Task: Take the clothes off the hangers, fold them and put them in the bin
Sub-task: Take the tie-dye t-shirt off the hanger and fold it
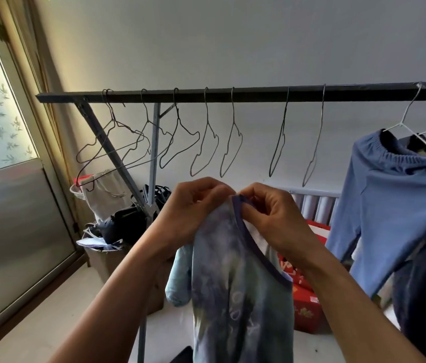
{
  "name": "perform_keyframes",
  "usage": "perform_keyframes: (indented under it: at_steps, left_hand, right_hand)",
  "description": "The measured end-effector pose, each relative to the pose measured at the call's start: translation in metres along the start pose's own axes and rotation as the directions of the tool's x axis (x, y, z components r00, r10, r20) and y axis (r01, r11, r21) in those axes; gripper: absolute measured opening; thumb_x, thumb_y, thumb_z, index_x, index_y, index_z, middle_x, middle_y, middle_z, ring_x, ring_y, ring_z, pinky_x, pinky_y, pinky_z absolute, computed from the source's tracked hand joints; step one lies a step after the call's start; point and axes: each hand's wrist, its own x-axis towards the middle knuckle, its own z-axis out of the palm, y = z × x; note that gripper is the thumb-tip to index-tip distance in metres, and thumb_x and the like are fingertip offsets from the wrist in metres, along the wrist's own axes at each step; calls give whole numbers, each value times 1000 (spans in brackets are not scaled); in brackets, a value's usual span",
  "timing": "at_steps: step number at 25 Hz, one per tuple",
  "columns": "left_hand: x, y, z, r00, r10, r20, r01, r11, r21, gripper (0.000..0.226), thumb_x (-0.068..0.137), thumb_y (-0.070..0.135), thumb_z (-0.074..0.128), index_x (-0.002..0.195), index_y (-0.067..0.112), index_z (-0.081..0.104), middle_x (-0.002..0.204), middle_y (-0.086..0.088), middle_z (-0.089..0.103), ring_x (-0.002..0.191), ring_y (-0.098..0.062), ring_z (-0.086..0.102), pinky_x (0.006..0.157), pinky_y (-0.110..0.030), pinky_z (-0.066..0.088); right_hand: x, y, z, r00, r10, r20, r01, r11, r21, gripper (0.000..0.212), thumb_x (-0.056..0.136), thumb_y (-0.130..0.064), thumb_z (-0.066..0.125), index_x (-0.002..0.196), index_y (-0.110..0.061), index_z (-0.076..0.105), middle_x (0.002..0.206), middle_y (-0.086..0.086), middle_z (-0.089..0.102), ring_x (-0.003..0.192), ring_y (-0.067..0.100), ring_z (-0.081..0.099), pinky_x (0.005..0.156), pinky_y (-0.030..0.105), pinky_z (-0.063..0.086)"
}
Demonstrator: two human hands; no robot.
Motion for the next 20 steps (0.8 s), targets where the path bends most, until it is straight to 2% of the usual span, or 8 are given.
perform_keyframes:
  at_steps: [2, 4, 6, 8, 12, 15, 17, 20]
  left_hand:
    - [-4, -1, -7, 997, -72, 19, 73, 997, -40, 32, 101, 23, 46, 93, 4, 70, 71, -3, 69, 68, -10, 64, 62, -19, 51]
    - [-7, -2, -14, 990, -102, 98, 103, 995, -12, 23, 98, 19, 53, 96, 4, 71, 78, -2, 72, 74, -9, 65, 68, -19, 53]
    - [-7, -1, -24, 974, -119, 195, 121, 993, 2, 18, 90, 18, 63, 98, 4, 71, 86, -6, 74, 82, -14, 67, 75, -26, 54]
    - [-4, 1, -32, 963, -128, 238, 128, 992, 13, 20, 83, 21, 70, 94, 4, 71, 84, -7, 72, 80, -17, 67, 75, -30, 54]
    - [1, 5, -36, 964, -111, 242, 106, 994, 33, 33, 80, 23, 74, 90, -6, 61, 75, -4, 64, 71, -13, 59, 65, -22, 47]
    - [4, 2, -37, 973, -98, 208, 96, 995, 19, 26, 83, 29, 68, 88, 5, 61, 75, 0, 60, 68, -12, 54, 60, -23, 43]
    - [5, -1, -42, 982, -90, 165, 87, 996, 26, 21, 85, 30, 67, 85, 11, 60, 79, -4, 61, 71, -15, 53, 61, -26, 44]
    - [5, -1, -55, 995, -78, 56, 69, 987, 148, 23, 89, 27, 68, 86, 6, 58, 77, -4, 64, 68, -12, 56, 57, -23, 47]
  right_hand:
    - [0, -1, 5, 998, -60, -27, 60, 998, -12, 6, 92, -14, 62, 88, -17, 65, 78, -1, 67, 73, 12, 62, 66, 21, 51]
    - [0, -2, 9, 995, -89, -34, 90, 996, 15, 8, 94, -12, 59, 87, -15, 63, 77, -3, 66, 72, 4, 60, 65, 14, 47]
    - [2, -2, 11, 994, -106, -29, 107, 993, 38, 8, 94, -14, 59, 87, -16, 62, 77, -3, 66, 72, 3, 60, 65, 14, 46]
    - [5, -4, 12, 991, -131, -13, 132, 991, 27, 8, 94, -16, 60, 87, -17, 63, 77, -5, 66, 72, 3, 61, 64, 14, 47]
    - [9, -4, 12, 988, -150, 23, 151, 989, -6, 5, 93, -17, 62, 88, -20, 63, 77, -4, 66, 72, 6, 62, 62, 16, 49]
    - [15, 10, 7, 992, -102, 71, 115, 969, -219, 14, 90, -15, 65, 86, -27, 58, 77, -7, 62, 73, 6, 59, 63, 13, 46]
    - [18, 26, -1, 996, -4, 93, 42, 914, -404, 17, 88, -10, 65, 85, -24, 55, 77, -8, 58, 71, 10, 56, 61, 14, 43]
    - [19, 47, -20, 990, 112, 90, -38, 807, -590, 18, 87, -12, 63, 80, -25, 53, 79, -5, 57, 73, 19, 56, 67, 31, 44]
